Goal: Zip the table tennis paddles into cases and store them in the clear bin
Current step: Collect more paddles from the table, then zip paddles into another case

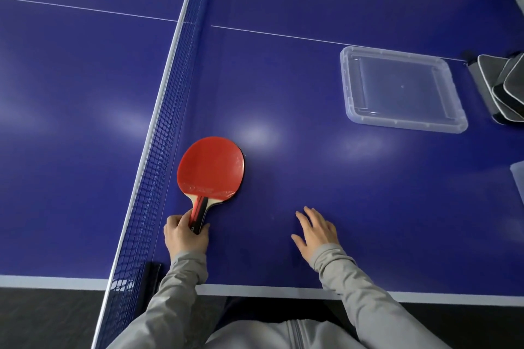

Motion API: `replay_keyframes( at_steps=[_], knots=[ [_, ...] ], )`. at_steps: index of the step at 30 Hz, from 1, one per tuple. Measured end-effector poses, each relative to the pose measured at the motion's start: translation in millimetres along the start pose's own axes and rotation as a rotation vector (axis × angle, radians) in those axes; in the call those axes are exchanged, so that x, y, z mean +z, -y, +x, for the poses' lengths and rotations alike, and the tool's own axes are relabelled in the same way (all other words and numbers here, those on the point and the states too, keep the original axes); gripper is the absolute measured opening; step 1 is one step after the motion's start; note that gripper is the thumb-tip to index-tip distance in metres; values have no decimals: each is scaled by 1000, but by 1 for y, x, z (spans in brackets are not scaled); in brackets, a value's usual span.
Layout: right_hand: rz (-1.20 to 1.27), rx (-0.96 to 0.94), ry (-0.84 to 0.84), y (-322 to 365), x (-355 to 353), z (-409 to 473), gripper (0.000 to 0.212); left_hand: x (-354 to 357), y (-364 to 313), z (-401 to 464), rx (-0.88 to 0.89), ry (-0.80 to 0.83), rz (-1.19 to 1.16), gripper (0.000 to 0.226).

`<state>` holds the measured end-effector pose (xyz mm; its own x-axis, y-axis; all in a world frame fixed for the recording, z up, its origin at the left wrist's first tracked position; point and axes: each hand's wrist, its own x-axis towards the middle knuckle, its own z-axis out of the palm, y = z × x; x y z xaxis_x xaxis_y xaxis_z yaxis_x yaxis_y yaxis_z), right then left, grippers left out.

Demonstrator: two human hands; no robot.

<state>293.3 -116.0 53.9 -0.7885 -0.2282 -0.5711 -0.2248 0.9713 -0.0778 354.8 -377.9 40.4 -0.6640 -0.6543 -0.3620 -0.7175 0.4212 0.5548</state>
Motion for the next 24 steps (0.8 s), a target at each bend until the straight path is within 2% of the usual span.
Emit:
replay_keyframes(
  at_steps=[4,7,9,13,16,18,24],
  knots=[
    [-4,6,5,0,-2,0,59,-9,-9,-7,14,-30,75,67],
    [8,29,10,-4,-3,-2,60,-16,-21,-17,270,-139,132,62],
    [15,47,8,-8,-3,-5,60,-16,-35,-23,487,-150,181,55],
    [46,94,-17,-20,-8,-12,60,4,-76,-32,841,50,376,59],
    [68,125,-54,-36,-14,-19,60,28,-105,-35,859,352,631,63],
    [92,151,-87,-53,-19,-27,60,47,-124,-39,862,472,773,61],
    [167,253,-164,-118,-26,-60,59,92,-180,-73,946,548,943,60]
  ],
)
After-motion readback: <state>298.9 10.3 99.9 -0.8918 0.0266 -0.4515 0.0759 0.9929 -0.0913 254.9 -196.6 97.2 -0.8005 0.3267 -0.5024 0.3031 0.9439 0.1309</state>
